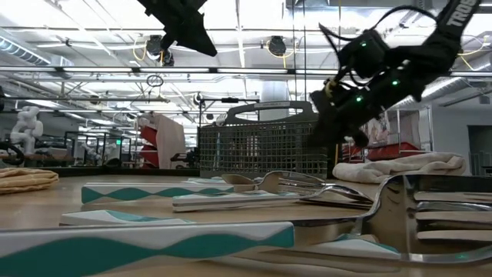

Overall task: Sort silverware
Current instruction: Adjust the silverware basket

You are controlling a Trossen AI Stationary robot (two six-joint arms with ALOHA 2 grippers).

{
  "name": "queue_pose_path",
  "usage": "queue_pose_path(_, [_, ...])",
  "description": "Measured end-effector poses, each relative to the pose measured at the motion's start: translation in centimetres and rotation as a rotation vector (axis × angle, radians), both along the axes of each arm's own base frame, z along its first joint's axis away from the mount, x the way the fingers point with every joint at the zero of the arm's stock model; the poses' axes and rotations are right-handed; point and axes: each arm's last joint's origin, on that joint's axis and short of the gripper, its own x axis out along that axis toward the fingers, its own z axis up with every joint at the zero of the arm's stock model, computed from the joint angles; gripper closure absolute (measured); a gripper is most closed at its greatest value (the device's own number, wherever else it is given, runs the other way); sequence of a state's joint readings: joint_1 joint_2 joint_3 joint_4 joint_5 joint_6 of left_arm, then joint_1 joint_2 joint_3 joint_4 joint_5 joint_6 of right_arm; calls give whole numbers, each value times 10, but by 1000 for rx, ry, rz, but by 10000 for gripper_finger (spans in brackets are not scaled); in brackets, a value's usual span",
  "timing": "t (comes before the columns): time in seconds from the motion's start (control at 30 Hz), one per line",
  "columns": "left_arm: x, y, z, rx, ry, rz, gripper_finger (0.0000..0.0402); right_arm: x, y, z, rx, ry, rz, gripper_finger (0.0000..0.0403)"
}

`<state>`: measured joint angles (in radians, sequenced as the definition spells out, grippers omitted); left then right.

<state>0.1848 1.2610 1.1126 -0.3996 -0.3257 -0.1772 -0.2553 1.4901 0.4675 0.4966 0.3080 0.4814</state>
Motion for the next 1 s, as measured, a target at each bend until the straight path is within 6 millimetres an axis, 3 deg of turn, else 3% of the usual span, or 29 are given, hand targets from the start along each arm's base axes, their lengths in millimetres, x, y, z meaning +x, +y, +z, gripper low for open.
queue_pose_path(0.2, [0,0,0,0,2,1,393,11,-7,-6,1,29,-10,403])
queue_pose_path(1.0, [0,0,0,3,4,5,393,-6,-45,-9,-47,115,-121,403])
